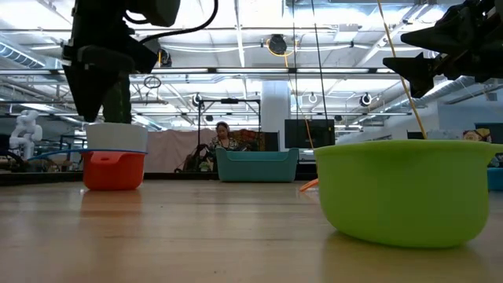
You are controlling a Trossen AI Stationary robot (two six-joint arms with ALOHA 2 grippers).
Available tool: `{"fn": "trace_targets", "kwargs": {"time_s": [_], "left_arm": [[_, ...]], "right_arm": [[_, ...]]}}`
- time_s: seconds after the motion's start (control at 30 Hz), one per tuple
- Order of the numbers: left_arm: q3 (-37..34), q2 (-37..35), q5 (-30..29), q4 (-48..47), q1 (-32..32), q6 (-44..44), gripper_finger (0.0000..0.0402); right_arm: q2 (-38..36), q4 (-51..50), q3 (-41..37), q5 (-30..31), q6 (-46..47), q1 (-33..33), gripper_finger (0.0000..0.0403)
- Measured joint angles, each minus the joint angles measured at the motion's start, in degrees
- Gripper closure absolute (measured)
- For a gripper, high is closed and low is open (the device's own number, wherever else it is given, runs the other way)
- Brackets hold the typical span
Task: Nest measuring cups in basket
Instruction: Stack the blue measuring cup on the red measuring cup
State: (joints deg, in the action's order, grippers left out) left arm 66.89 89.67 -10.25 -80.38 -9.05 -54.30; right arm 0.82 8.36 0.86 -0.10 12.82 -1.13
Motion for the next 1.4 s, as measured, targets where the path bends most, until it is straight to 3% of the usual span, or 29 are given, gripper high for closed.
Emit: {"fn": "trace_targets", "kwargs": {"time_s": [0.2,0.43,0.77,0.97,1.13,1.4], "left_arm": [[0.0,0.0,-1.85,-0.66,-0.69,1.83,0.0167],[0.0,0.0,-3.31,-9.8,-1.95,-5.46,0.0167],[0.04,-3.23,-7.13,-6.75,-5.0,-8.34,0.0167],[0.04,-4.35,-9.73,-6.92,-6.59,-11.88,0.0167],[0.04,-4.35,-9.78,-6.73,-7.63,-12.26,0.0167],[-0.41,-4.38,-10.83,-9.5,-7.12,-12.84,0.0167]], "right_arm": [[0.01,0.02,-0.01,0.0,-0.01,-0.02,0.0151],[0.0,0.02,0.0,0.0,-0.02,-0.01,0.0151],[0.01,1.14,0.0,0.0,0.0,-0.01,0.0151],[0.02,11.37,-0.02,0.35,7.45,-0.02,0.0151],[0.03,25.31,0.05,3.25,3.98,-0.02,0.0151],[7.29,27.45,4.32,3.28,0.11,-0.02,0.0151]]}}
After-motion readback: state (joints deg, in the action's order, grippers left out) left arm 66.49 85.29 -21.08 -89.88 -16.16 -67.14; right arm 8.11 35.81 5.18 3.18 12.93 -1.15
